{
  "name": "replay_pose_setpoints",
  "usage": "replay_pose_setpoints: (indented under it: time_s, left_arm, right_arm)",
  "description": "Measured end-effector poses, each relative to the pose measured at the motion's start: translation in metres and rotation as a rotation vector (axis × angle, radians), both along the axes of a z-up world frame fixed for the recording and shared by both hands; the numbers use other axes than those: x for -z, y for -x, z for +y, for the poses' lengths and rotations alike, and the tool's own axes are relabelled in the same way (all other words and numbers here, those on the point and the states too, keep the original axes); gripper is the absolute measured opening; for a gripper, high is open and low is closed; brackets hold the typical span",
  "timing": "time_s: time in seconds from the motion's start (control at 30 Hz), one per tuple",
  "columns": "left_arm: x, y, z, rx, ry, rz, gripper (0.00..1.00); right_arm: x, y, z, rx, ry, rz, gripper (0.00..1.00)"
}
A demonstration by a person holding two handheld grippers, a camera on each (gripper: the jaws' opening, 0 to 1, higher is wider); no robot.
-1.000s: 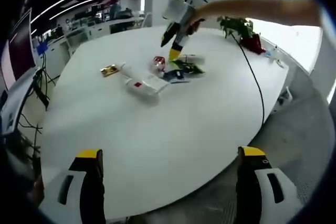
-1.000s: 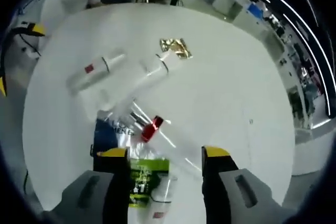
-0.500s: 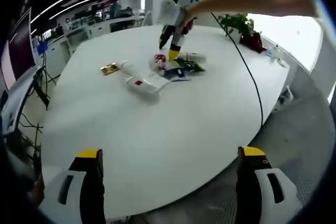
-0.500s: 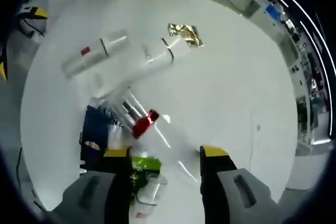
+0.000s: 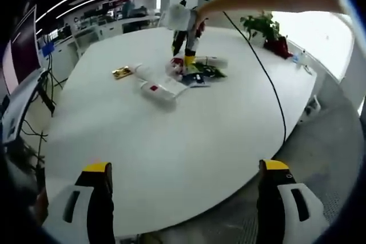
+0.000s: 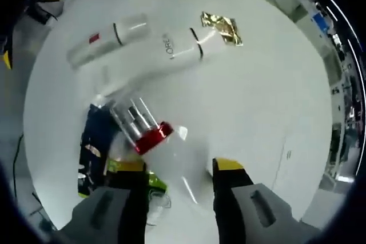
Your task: Arrange the skincare products in the storage area until every visible bottle or jar stands upright without overlapping.
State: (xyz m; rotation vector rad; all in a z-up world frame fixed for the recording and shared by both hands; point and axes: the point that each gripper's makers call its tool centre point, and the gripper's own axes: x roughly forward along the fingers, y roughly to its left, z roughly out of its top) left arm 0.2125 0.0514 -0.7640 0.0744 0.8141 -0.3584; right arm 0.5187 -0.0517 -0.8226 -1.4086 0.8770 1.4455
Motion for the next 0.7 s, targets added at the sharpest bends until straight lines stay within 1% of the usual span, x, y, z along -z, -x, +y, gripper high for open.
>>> replay_pose_setpoints:
  time_s: [0.13,0.2,0.23,0.37,0.4,0.47,0.5,0.53,0.57,0.7]
  left_arm:
    - [0.001,0.0,0.001,-0.003,-0.001,0.005,0.99]
    - [0.002,0.0,0.002,-0.003,-0.003,0.006,0.99]
    - [0.002,0.0,0.002,-0.003,-0.004,0.006,0.99]
    - [-0.001,-0.003,0.004,-0.018,-0.005,-0.012,0.99]
    - [-0.001,-0.003,0.004,-0.02,-0.001,-0.011,0.99]
    - [0.0,-0.002,0.004,-0.018,-0.002,-0.005,0.99]
    - [0.0,-0.002,0.004,-0.018,-0.004,-0.005,0.99]
    - [0.001,-0.002,0.004,-0.017,-0.007,-0.005,0.99]
    - [0.001,-0.002,0.004,-0.018,-0.006,-0.005,0.99]
    - [0.001,-0.003,0.005,-0.025,-0.003,-0.003,0.98]
  right_arm:
    - [0.003,-0.002,0.002,-0.029,0.016,0.022,0.43]
    - [0.004,-0.001,0.002,-0.029,0.022,0.031,0.42]
    - [0.006,-0.005,0.004,-0.03,0.029,0.038,0.42]
    - [0.01,-0.008,0.004,-0.027,0.054,0.057,0.42]
    - [0.01,-0.008,0.002,-0.012,0.059,0.057,0.42]
    - [0.009,-0.004,0.001,-0.042,0.059,0.069,0.41]
    - [0.009,0.002,0.001,-0.078,0.05,0.08,0.41]
    - [0.007,0.007,-0.001,-0.068,0.052,0.074,0.41]
    - [0.006,0.011,-0.001,-0.086,0.05,0.07,0.4]
    - [0.009,0.009,0.001,-0.147,0.047,0.069,0.39]
